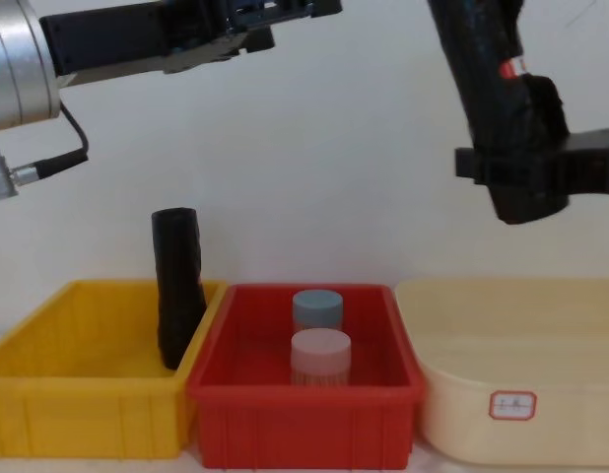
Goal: Pick up the garbage bag with the one hand and transfer it to the other hand.
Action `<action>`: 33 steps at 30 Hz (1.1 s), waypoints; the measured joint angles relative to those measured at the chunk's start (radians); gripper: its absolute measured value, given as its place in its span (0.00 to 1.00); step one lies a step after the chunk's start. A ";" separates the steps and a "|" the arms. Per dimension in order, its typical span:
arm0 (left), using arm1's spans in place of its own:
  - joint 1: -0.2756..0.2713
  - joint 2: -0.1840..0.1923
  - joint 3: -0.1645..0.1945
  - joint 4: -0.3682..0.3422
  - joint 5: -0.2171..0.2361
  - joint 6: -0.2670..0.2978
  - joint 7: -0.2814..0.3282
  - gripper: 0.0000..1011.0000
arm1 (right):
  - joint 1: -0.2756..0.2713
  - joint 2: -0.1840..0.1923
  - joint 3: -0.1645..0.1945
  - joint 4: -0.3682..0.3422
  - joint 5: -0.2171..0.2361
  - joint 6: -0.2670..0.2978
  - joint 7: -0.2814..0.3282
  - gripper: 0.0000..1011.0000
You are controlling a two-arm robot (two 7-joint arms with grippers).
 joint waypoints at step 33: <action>0.072 -0.028 -0.019 0.006 0.192 -0.010 0.415 0.99 | 0.051 -0.022 0.061 0.185 -0.048 0.080 -0.073 0.56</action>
